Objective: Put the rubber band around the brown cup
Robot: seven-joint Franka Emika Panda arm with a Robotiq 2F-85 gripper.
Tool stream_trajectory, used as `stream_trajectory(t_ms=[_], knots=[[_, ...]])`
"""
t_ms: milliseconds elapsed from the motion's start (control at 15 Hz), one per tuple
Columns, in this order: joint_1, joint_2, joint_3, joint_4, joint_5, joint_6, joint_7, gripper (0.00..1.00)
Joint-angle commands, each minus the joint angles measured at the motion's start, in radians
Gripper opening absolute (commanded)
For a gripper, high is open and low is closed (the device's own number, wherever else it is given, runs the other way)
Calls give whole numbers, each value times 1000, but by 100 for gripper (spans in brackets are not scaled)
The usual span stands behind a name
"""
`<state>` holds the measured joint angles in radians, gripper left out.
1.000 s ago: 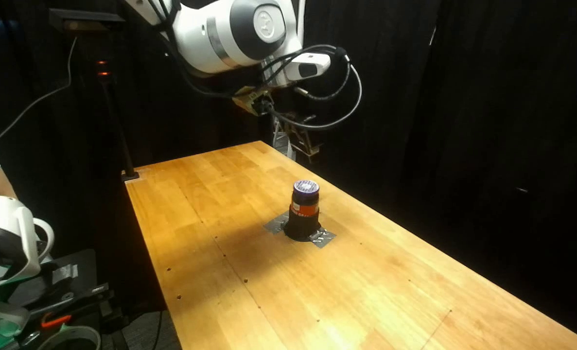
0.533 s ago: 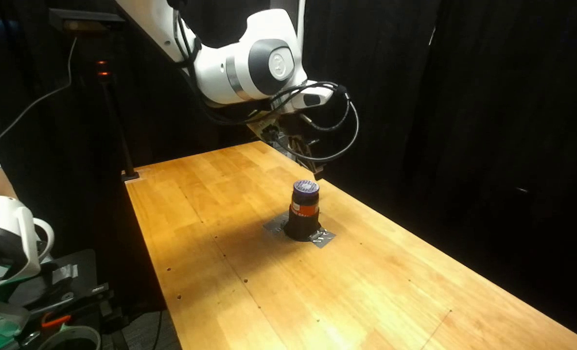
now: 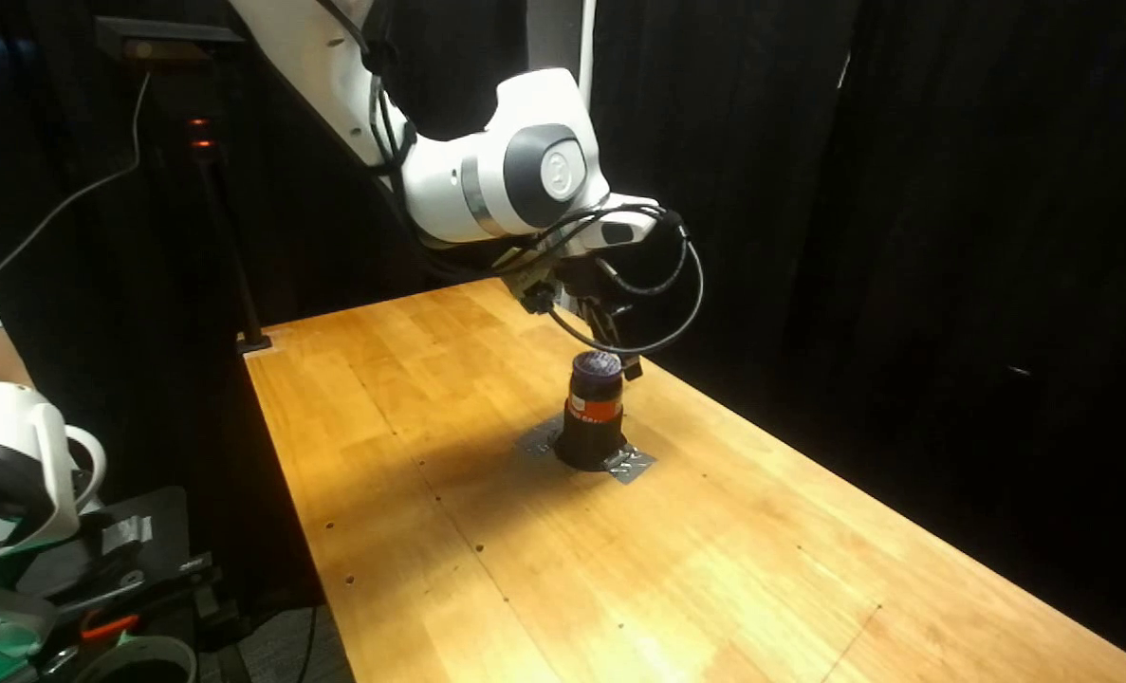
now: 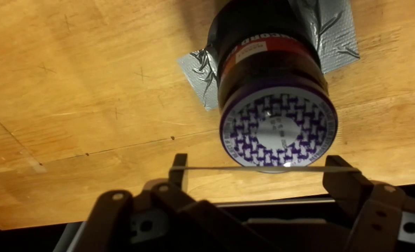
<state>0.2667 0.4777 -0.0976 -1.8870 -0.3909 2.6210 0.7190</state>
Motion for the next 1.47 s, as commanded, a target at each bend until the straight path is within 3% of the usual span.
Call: stream_trajectory(t_ms=[0, 533, 1133, 1400], knots=[[34, 48, -49, 44, -11, 27, 45, 100], [36, 99, -51, 57, 23, 52, 35, 100], [-48, -32, 87, -36, 247, -175, -238, 100], [-67, -86, 107, -89, 304, -215, -311, 100]])
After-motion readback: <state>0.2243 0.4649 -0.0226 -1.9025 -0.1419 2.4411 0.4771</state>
